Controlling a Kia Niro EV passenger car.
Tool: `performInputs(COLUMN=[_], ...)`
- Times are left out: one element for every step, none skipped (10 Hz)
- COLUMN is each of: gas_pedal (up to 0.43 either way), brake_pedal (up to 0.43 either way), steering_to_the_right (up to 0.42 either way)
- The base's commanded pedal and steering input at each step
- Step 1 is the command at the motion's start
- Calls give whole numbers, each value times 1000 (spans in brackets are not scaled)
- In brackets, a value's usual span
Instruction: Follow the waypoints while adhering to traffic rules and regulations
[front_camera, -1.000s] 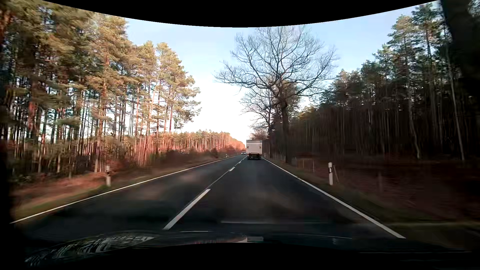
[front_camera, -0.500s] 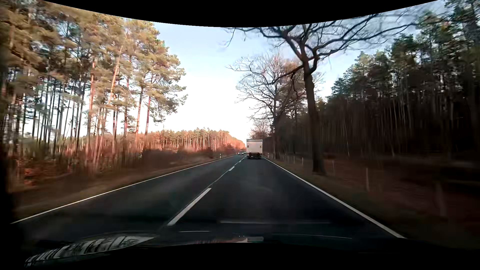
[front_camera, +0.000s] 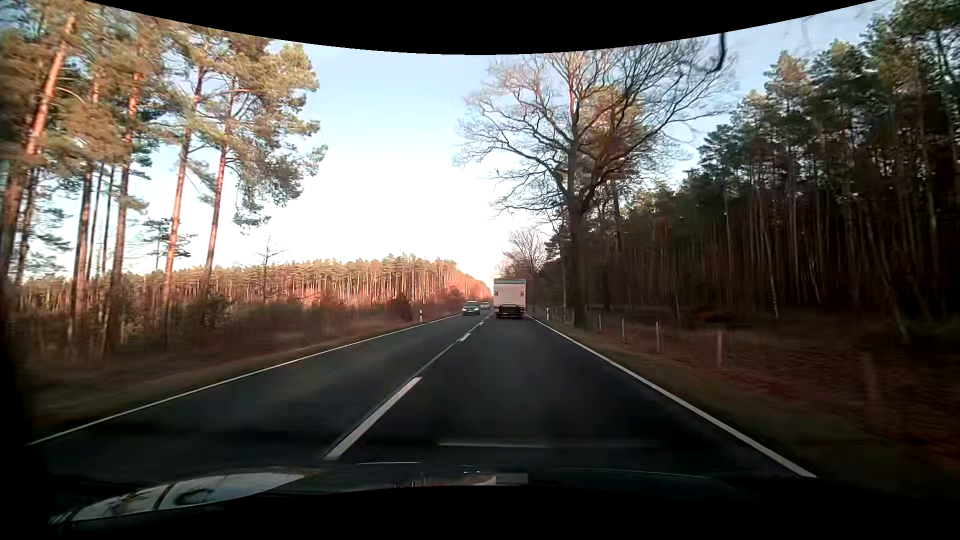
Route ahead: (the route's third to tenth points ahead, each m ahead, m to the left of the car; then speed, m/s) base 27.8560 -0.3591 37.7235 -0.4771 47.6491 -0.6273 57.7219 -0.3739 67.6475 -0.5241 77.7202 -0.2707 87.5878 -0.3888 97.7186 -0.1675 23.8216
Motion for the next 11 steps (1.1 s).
performInputs(gas_pedal=[157, 157, 157, 157, 150, 150, 150, 150, 150, 138, 138], brake_pedal=[0, 0, 0, 0, 0, 0, 0, 0, 0, 0, 0], steering_to_the_right=[-1, -2, -1, -1, -1, -1, -1, -1, -1, -1, -1])
